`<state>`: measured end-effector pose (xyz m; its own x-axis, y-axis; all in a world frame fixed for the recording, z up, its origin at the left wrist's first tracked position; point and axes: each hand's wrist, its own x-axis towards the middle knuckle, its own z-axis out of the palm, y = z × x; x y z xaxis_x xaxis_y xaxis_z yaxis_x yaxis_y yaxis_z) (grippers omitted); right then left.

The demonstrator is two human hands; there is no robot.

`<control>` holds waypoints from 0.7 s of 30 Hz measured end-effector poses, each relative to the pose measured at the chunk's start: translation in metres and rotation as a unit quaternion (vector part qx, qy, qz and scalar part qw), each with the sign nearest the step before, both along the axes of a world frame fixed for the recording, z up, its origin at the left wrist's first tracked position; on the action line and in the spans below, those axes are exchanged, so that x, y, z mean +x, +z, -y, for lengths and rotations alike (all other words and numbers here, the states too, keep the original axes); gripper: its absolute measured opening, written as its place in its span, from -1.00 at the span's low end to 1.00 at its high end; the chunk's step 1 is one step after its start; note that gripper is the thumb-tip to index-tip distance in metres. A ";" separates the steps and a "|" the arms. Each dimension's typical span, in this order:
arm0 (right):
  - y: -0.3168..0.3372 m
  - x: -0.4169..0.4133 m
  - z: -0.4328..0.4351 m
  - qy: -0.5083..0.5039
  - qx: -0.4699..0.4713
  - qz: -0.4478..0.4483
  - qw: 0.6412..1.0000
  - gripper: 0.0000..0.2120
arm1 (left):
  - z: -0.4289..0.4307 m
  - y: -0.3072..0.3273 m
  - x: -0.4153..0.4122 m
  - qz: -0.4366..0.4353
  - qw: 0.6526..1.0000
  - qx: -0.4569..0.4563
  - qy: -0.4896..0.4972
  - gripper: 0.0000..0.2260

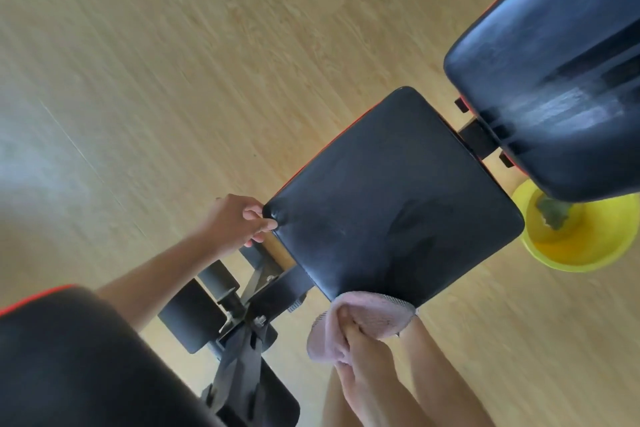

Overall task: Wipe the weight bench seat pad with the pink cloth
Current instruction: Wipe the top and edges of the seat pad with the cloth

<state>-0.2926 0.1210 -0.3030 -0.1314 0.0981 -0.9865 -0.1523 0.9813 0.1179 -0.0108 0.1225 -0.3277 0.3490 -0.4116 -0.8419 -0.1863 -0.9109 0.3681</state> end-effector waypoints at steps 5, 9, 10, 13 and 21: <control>-0.036 0.106 -0.007 -0.145 -0.033 0.108 0.983 -0.68 | -0.007 -0.003 -0.002 0.008 1.000 -0.010 0.003 -0.91; -0.033 0.161 0.009 -0.301 -0.025 0.103 0.948 -0.41 | -0.007 -0.006 -0.001 0.043 0.998 -0.024 -0.034 -0.92; -0.031 0.158 0.008 -0.305 -0.027 0.095 0.947 -0.43 | -0.007 -0.007 0.000 0.040 0.998 -0.023 -0.032 -0.92; -0.035 0.114 -0.002 -0.234 -0.011 0.042 0.971 -0.66 | -0.009 -0.008 0.001 0.003 1.000 -0.016 0.006 -0.93; -0.026 -0.061 0.016 0.081 -0.144 -0.163 0.973 -0.59 | -0.012 -0.010 -0.003 -0.002 1.000 -0.021 0.015 -0.87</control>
